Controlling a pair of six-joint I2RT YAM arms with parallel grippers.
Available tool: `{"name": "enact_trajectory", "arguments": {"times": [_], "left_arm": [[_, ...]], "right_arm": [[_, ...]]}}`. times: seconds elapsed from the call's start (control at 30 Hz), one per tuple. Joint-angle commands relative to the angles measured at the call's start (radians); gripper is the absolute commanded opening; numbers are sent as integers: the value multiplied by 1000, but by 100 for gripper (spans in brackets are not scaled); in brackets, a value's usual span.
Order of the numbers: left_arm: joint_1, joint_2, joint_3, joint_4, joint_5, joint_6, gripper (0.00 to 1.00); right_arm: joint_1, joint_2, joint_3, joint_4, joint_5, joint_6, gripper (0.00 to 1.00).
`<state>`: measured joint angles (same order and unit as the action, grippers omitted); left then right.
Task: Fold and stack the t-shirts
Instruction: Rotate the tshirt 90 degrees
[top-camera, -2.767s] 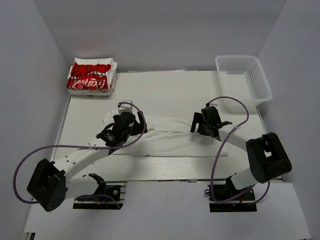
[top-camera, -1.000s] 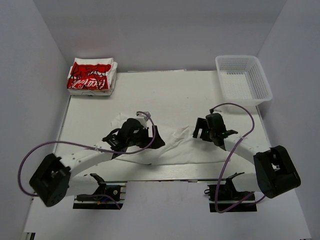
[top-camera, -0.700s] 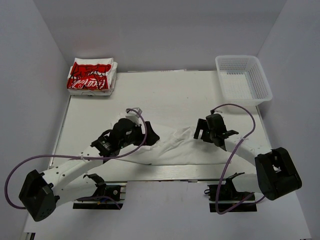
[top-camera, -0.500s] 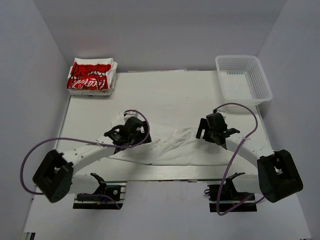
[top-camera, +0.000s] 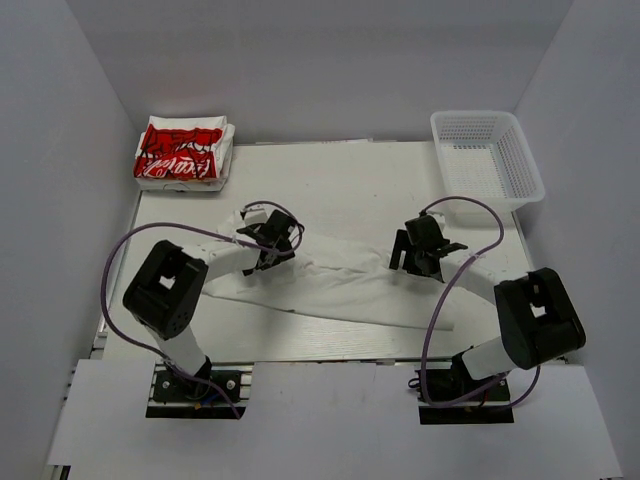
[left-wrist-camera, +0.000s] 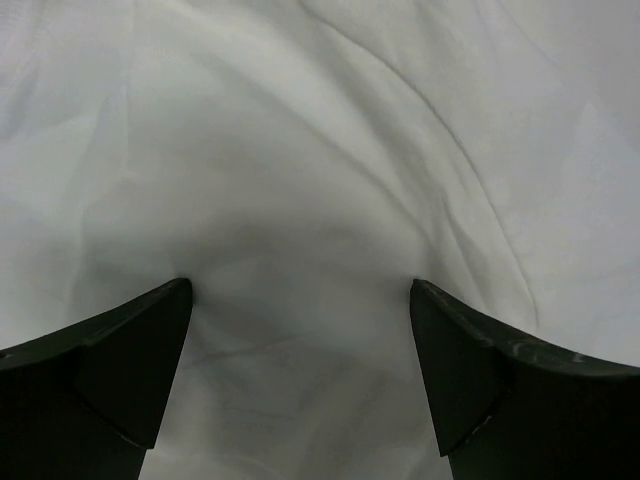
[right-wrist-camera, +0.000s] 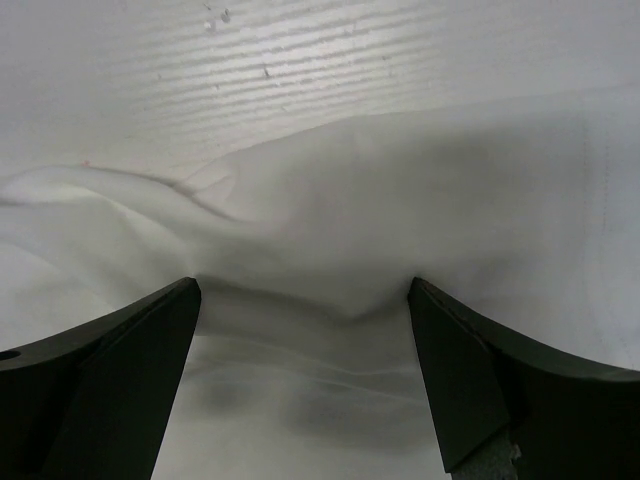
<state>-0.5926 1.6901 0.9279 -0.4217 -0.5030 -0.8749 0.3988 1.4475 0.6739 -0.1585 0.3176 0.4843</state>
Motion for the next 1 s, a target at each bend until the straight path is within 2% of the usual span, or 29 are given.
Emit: {"name": "enact_trajectory", "arguments": {"times": [0.0,0.03,0.1,0.13,0.17,0.2,0.23,0.27,0.33,0.37,0.43,0.47,0.5,0.53,0.57,0.63,0.8,0.97], "left_arm": [[82,107,46,85,44,19,100],[112,176,78,106,55,58,100],[125,276,239,116,64,111,100],[134,334,314,116,89,195,100],[134,455,485,116,110,245,100],[134,515,573,78,121,279,100],[122,576,665,63,121,303,100],[122,636,842,63,139,368,100],[122,814,1021,49,191,404,100],[122,870,1184,69,275,463,100],[122,1024,1326,136,393,508,100],[122,1069,1442,164,520,511,100],[122,1104,1489,185,562,479,100],[122,1131,1508,266,605,450,100],[122,1145,1487,321,657,421,100],[122,1154,1473,407,669,326,100],[122,1183,1470,408,647,274,100],[122,1099,1401,356,607,274,100]], "right_arm": [[-6,40,26,34,-40,13,90],[-2,25,6,21,-31,23,90],[3,4,-17,4,-22,54,90],[14,-12,-77,4,-25,63,90],[17,-66,-104,14,-52,69,90],[20,-85,-126,17,-76,89,90],[38,-122,-169,13,-127,103,90],[63,-156,-213,26,-206,114,90],[118,-199,-267,42,-343,144,90],[167,-216,-292,57,-410,146,90],[257,-228,-312,95,-492,166,90],[361,-226,-288,114,-517,157,90],[388,-198,-271,102,-563,145,90],[422,-185,-251,96,-580,64,90],[502,-173,-216,94,-594,45,90],[543,-130,-185,93,-639,-16,90],[624,-127,-160,82,-655,-104,90],[658,-196,-137,97,-580,-188,90]]}}
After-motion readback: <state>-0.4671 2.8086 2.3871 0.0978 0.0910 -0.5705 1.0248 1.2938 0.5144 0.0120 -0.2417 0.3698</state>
